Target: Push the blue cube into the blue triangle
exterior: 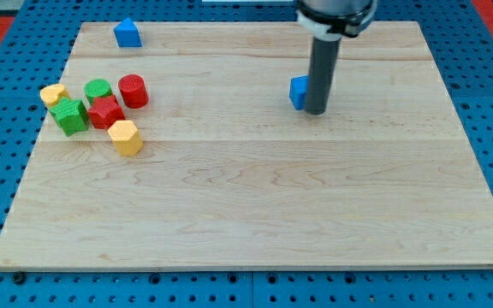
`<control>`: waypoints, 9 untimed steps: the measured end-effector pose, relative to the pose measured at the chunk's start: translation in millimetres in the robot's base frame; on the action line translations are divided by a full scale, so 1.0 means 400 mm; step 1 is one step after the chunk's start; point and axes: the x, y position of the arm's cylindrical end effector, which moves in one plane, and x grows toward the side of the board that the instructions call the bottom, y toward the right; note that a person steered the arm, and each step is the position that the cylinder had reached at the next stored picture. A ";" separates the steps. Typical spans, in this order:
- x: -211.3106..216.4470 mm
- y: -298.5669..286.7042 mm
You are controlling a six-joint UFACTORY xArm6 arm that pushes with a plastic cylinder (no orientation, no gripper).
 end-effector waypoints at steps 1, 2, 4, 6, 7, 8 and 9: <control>-0.113 -0.060; -0.242 -0.250; -0.354 -0.052; -0.419 -0.346; -0.418 -0.475; -0.363 -0.334; -0.325 -0.467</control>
